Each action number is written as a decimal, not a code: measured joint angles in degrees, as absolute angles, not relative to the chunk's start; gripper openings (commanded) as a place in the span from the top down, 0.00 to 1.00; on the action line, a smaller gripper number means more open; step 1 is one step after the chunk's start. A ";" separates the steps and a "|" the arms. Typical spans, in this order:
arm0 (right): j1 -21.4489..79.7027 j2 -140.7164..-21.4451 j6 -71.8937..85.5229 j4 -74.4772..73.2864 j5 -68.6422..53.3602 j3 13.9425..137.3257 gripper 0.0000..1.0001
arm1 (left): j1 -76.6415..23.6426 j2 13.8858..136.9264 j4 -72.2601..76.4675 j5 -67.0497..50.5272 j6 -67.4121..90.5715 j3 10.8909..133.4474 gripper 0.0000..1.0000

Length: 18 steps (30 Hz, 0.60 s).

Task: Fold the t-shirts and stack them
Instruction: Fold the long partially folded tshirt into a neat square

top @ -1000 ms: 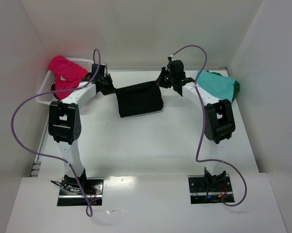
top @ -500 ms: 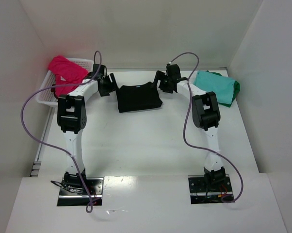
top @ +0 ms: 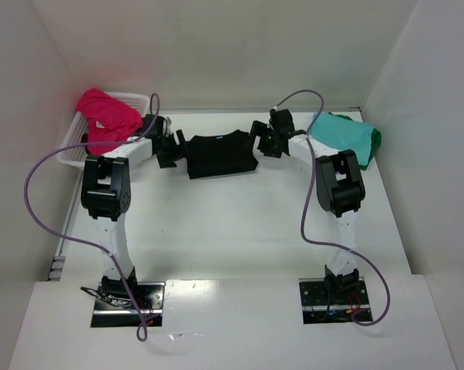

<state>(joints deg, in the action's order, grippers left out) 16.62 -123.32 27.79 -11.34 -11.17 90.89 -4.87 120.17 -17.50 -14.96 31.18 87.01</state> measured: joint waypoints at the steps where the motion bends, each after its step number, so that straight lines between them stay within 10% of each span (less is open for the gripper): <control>1: 16.66 -122.76 27.79 -10.92 -11.47 89.50 0.06 | -5.26 119.97 -17.25 -15.54 31.20 85.69 0.15; 11: 18.52 -121.64 27.77 -9.41 -12.66 84.61 0.20 | -7.07 118.26 -13.73 -20.06 31.29 81.35 0.28; 18: 19.46 -121.67 27.64 -9.30 -13.03 84.60 0.59 | -7.56 118.32 -13.76 -21.40 31.45 80.84 0.74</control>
<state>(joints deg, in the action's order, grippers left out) 19.46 -121.67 27.64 -9.30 -13.03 84.60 -7.56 118.32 -13.76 -21.40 31.45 80.84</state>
